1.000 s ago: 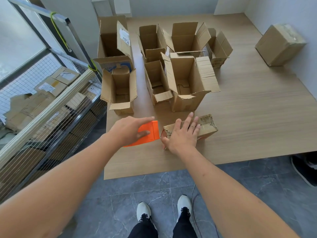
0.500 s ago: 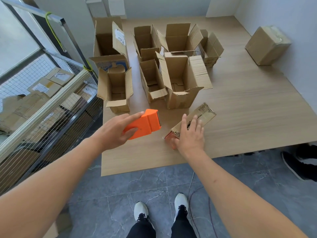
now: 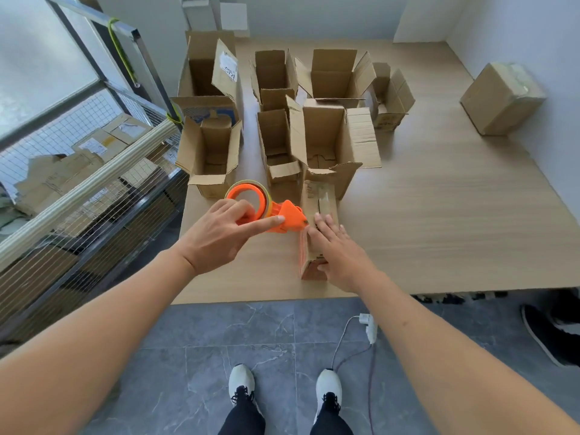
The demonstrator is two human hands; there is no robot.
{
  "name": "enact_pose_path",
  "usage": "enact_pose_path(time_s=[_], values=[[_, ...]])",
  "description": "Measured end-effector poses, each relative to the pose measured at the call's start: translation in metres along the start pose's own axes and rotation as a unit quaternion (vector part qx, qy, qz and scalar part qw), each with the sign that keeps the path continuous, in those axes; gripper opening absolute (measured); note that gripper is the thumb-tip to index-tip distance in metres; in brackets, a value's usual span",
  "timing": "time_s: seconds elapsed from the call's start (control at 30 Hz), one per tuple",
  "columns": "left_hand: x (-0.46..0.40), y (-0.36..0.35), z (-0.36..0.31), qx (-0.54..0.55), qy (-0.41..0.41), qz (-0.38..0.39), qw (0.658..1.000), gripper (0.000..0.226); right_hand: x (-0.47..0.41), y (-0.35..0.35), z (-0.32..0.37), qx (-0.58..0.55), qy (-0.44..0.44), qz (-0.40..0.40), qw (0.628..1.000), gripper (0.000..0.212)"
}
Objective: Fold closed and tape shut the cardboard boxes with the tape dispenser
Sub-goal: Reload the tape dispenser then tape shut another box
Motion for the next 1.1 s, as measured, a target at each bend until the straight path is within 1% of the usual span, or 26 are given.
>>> enact_pose_path(time_s=[0.07, 0.1, 0.13, 0.2, 0.23, 0.3, 0.37, 0.47, 0.53, 0.6, 0.7, 0.93, 1.1], values=[[0.003, -0.004, -0.008, -0.020, 0.000, -0.014, 1.000, 0.079, 0.005, 0.010, -0.009, -0.039, 0.030, -0.011, 0.999, 0.099], [0.005, -0.006, -0.012, -0.028, 0.003, -0.022, 0.999, 0.081, 0.007, 0.016, -0.010, -0.090, 0.036, -0.036, 0.995, 0.093], [0.007, -0.008, -0.015, -0.034, 0.008, -0.029, 0.999, 0.082, 0.009, 0.023, -0.010, -0.158, 0.031, -0.079, 0.984, 0.084], [0.011, -0.011, -0.020, -0.040, 0.015, -0.038, 0.998, 0.082, 0.012, 0.040, -0.011, -0.278, 0.010, -0.196, 0.940, 0.062], [0.013, -0.012, -0.023, -0.043, 0.016, -0.038, 0.998, 0.080, 0.013, 0.048, -0.011, -0.317, 0.002, -0.237, 0.918, 0.056], [0.016, -0.014, -0.029, -0.050, 0.022, -0.034, 0.998, 0.076, 0.012, 0.064, -0.006, -0.367, 0.018, -0.263, 0.892, 0.047], [0.016, -0.014, -0.034, -0.053, 0.028, -0.031, 0.998, 0.073, 0.009, 0.077, 0.000, -0.373, 0.063, -0.263, 0.887, 0.042], [0.017, -0.012, -0.041, -0.057, 0.031, -0.031, 0.997, 0.073, 0.007, 0.087, 0.004, -0.334, 0.114, -0.254, 0.900, 0.039], [0.017, -0.009, -0.045, -0.065, 0.034, -0.029, 0.997, 0.072, 0.007, 0.091, 0.003, -0.304, 0.130, -0.259, 0.908, 0.032], [0.017, -0.006, -0.047, -0.066, 0.039, -0.030, 0.997, 0.072, 0.007, 0.094, 0.001, -0.282, 0.127, -0.266, 0.913, 0.024], [0.016, -0.004, -0.052, -0.066, 0.038, -0.032, 0.997, 0.072, 0.010, 0.097, 0.001, -0.272, 0.117, -0.274, 0.915, 0.020], [0.017, -0.003, -0.053, -0.057, 0.034, -0.025, 0.998, 0.072, 0.016, 0.096, 0.006, -0.243, 0.104, -0.284, 0.922, 0.020], [0.019, -0.001, -0.051, -0.028, 0.031, -0.013, 0.999, 0.067, 0.019, 0.091, 0.013, -0.267, 0.077, -0.289, 0.916, 0.022]])
Point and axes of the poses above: each hand's wrist, its own x-axis away from the middle knuckle, its own y-axis out of the back of the hand, z = x × y, the point moved 2 cm from there along -x, towards the middle knuckle, and after that the axes turned 13 degrees about y, right-handed, at the moved point
